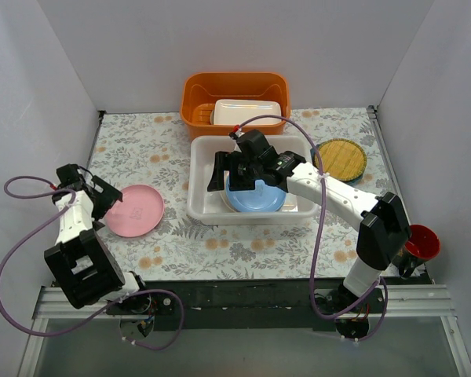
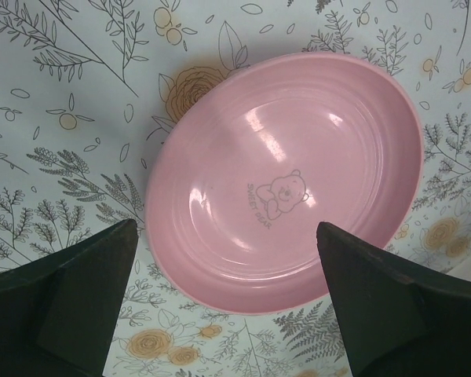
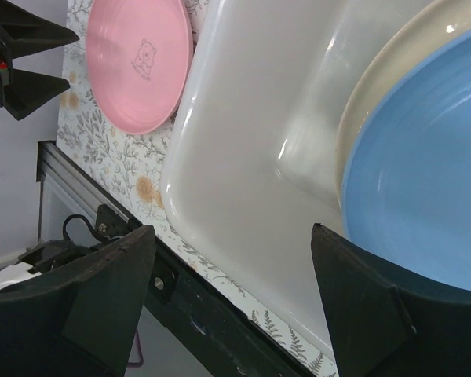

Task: Place the plates into the plastic bin on the countertop
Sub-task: Pick up the plate at the center of the board.

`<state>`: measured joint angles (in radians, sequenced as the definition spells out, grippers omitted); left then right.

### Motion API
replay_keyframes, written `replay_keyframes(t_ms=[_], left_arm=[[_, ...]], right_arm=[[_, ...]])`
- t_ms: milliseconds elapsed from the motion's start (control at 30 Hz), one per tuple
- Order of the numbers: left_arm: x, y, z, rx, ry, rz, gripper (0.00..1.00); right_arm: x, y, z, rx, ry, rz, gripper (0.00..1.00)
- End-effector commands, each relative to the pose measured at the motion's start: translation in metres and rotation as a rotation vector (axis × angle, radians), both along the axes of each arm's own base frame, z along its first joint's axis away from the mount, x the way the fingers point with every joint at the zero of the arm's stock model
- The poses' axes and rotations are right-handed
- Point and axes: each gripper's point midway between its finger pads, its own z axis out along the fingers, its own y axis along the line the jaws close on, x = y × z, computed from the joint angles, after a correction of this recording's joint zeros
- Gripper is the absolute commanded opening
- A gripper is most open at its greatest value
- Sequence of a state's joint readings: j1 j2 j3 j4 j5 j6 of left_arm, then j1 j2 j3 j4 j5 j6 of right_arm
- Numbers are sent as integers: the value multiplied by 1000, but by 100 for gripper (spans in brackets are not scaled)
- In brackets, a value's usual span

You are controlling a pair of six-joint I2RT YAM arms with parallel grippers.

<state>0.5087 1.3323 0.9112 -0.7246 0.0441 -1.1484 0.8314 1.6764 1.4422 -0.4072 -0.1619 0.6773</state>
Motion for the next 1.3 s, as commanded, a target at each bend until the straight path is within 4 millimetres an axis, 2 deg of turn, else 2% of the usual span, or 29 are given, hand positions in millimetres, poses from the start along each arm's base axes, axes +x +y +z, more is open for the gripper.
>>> replay_keyframes(t_ms=[0,200,367,433,733,1033,1133,1267], left_arm=[[7,11,0,38,-30,15,98],[8,19,-4,65,-6,34,98],[2,21,-21,77,19,47,98],[0,18,-29,59,28,42,98],[8,8,-34,9,-9,13,93],[4,-8,-47,-8,30,-36,88],[3,-9,-50,-2,46,-37,85],[2,-13,-53,-1,63,-43,72]], right_arm=[[5,10,21,49,-49,21,87],[7,6,24,40,-63,13,87],[5,2,23,26,-61,9,86],[5,-1,22,17,-65,3,87],[-4,-20,18,-19,-69,-27,86],[-13,-42,30,-29,-93,-69,86],[-14,-46,29,-23,-97,-77,86],[-11,-41,33,-11,-100,-71,86]])
